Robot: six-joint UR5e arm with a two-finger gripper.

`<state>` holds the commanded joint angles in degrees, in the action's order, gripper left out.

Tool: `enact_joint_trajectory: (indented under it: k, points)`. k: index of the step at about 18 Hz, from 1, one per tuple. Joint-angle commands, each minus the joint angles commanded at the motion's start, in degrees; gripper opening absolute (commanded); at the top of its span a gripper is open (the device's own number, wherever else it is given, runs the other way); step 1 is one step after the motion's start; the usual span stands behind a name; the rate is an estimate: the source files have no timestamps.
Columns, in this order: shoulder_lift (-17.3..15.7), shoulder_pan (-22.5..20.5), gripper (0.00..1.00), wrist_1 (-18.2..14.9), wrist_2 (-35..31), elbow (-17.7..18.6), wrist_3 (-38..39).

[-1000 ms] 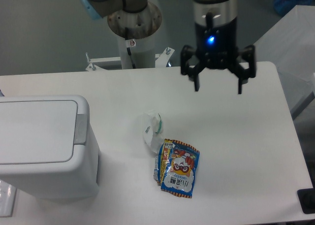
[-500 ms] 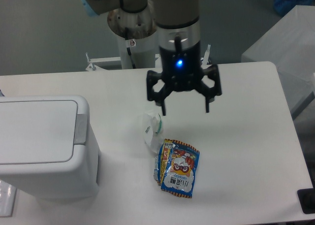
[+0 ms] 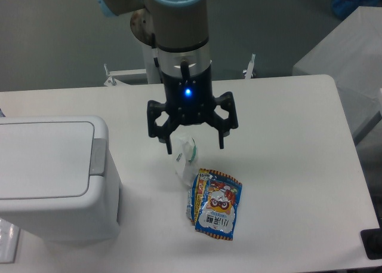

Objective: Open the trash can
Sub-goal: 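Move the open gripper down toward the white trash can lid, then lower the gripper fingers onto the lid edge of the trash can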

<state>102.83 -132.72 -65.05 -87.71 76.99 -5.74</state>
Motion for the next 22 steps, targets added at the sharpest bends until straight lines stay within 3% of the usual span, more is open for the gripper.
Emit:
enact_joint_trajectory:
  k: [2,22]
  points:
    - [0.35,1.14,1.00,2.73,0.44,0.53,4.14]
    - [-1.49,3.87,1.00,2.12,8.70,4.66,9.35]
